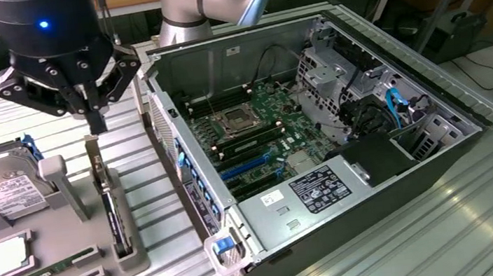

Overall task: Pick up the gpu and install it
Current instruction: 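Reach for the gpu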

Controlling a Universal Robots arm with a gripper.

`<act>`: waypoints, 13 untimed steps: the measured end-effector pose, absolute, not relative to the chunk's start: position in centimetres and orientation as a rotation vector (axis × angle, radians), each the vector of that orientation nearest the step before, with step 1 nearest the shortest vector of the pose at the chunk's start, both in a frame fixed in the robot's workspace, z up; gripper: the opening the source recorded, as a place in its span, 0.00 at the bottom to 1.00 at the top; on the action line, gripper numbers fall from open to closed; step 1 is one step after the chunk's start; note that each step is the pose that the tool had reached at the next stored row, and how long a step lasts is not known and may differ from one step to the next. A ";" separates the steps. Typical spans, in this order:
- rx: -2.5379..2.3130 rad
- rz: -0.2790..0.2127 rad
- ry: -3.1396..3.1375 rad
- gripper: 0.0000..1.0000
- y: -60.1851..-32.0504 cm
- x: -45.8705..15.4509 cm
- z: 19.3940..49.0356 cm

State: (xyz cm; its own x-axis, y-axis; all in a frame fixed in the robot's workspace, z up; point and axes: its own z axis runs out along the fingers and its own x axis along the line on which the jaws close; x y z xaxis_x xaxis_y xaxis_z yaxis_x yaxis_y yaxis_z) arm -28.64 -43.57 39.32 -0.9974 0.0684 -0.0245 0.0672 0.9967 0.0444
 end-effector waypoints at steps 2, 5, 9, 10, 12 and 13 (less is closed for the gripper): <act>0.106 0.068 3.113 0.11 -43.7 -29.3 39.3; 0.106 0.068 3.113 0.11 -43.9 -30.6 39.3; 0.106 0.068 3.113 0.11 -44.1 -32.1 39.3; 0.106 0.068 3.113 0.11 -44.1 -32.4 39.3; 0.106 0.068 3.113 0.11 -44.1 -32.4 39.3; 0.105 0.068 3.113 0.11 -44.1 -32.4 39.3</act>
